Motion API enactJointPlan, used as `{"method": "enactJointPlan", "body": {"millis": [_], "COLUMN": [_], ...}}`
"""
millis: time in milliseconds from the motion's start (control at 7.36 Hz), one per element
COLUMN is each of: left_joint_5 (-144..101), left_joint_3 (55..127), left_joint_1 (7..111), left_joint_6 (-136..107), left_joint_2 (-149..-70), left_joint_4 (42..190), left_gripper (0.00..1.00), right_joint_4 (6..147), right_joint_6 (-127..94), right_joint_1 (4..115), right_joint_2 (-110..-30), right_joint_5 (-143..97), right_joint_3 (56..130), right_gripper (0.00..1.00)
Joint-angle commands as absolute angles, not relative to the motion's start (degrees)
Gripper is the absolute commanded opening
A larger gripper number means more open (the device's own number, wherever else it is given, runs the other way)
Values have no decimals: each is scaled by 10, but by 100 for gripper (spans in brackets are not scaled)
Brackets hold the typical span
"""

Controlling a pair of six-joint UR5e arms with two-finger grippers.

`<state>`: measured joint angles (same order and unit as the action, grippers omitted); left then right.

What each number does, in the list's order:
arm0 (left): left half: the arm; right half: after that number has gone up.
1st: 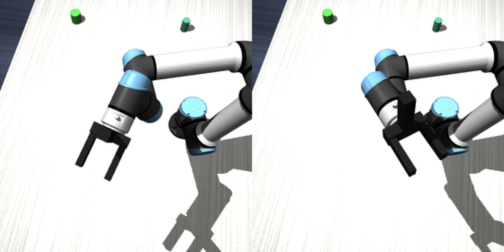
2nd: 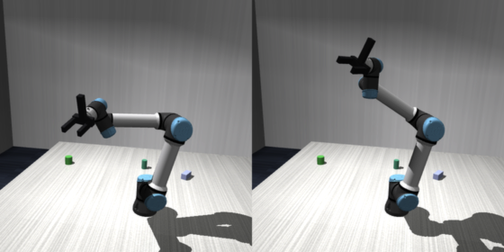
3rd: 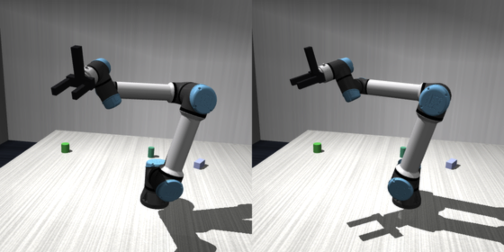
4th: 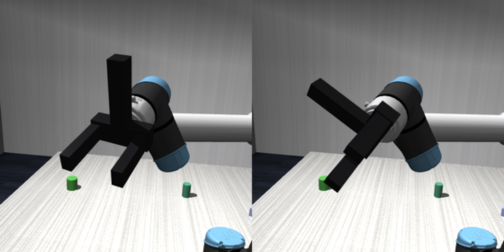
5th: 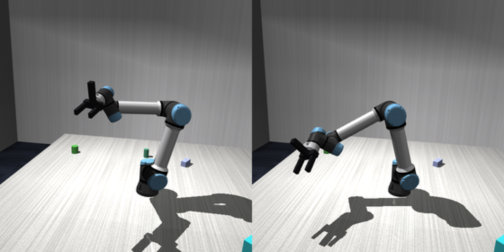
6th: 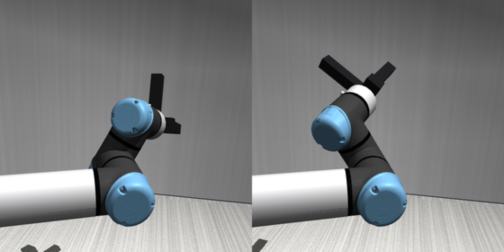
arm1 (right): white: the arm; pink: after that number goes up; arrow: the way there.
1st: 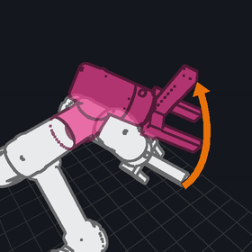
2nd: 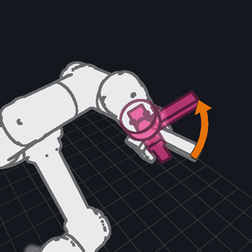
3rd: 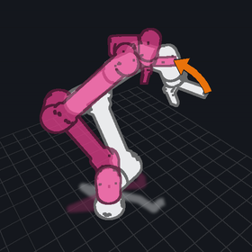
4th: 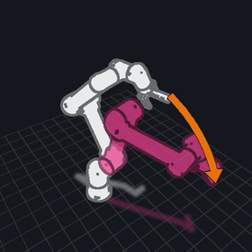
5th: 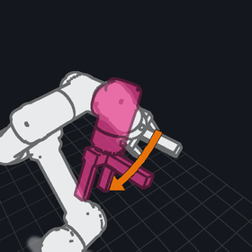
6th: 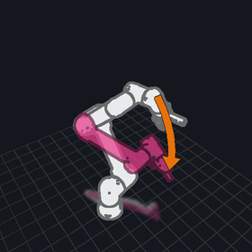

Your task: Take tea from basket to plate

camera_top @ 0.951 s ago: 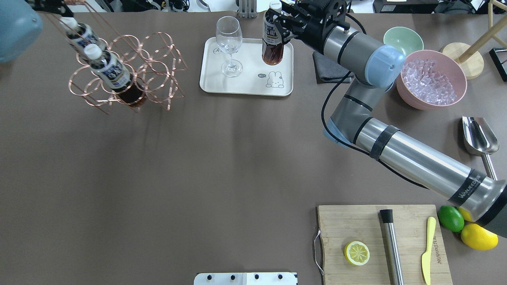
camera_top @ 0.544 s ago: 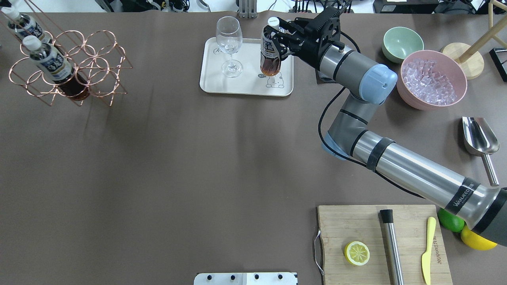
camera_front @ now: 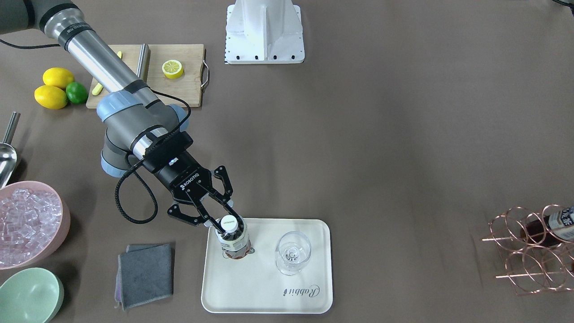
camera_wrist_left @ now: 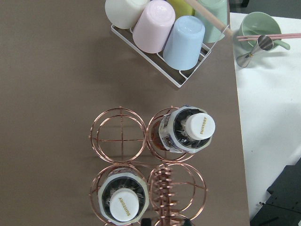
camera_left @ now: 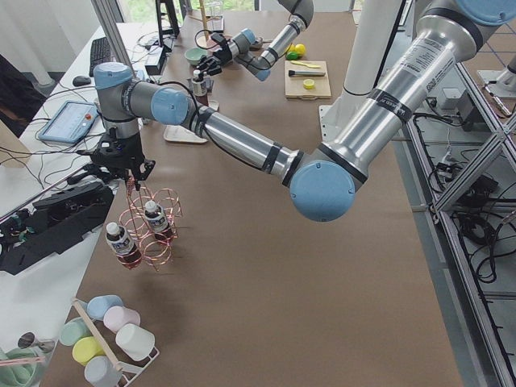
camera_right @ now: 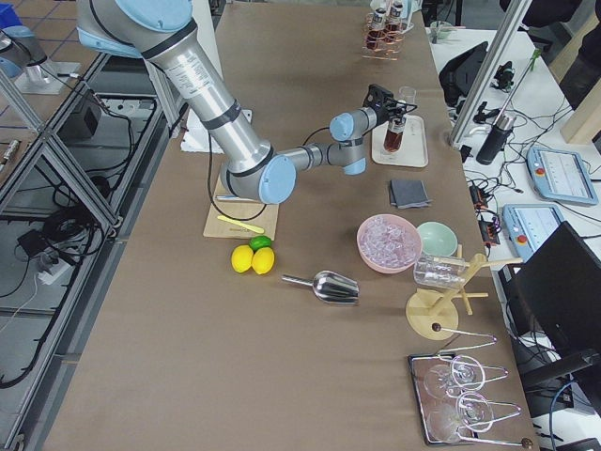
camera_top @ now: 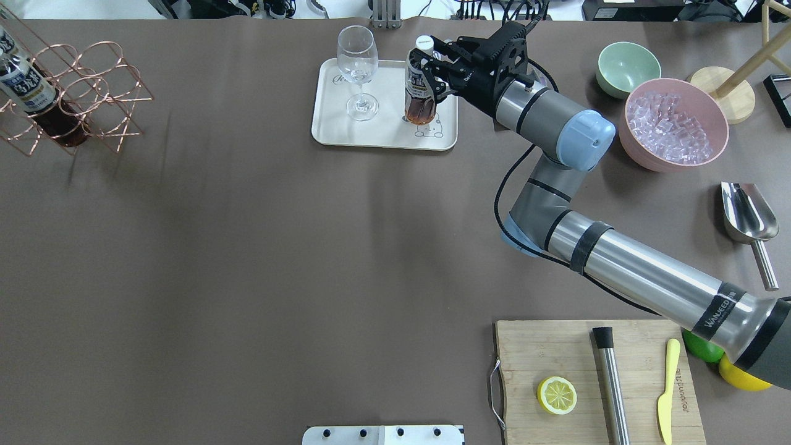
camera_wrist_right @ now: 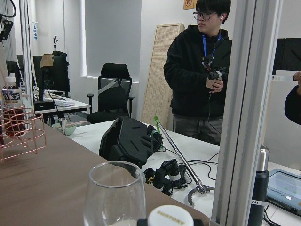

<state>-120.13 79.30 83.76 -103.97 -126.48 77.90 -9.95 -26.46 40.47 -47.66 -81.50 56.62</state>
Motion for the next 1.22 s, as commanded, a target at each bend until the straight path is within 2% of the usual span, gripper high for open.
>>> {"method": "enactJointPlan", "body": {"millis": [0, 408, 544, 680, 951, 1087], "left_joint_5": [-1163, -1163, -1163, -1158, -1158, -1164], "left_joint_3": [683, 669, 674, 679, 702, 728], "left_joint_1": [840, 839, 838, 836, 842, 859], "left_joint_6": [-1039, -1046, -1038, -1038, -1038, -1036], "left_joint_2": [-1284, -1295, -1290, -1288, -1275, -1274], "left_joint_4": [884, 904, 904, 902, 901, 890], "left_gripper": [0, 0, 76, 98, 98, 98], "right_joint_4": [-101, -112, -112, -112, -112, -112], "right_joint_6": [-265, -265, -265, -265, -265, -266], "right_joint_1": [400, 395, 393, 393, 395, 392], "right_joint_2": [-479, -483, -484, -484, -484, -483], "right_joint_5": [-815, -808, -808, -806, -804, -802], "right_joint_3": [566, 566, 567, 569, 570, 571], "right_gripper": [0, 0, 0, 0, 46, 84]}}
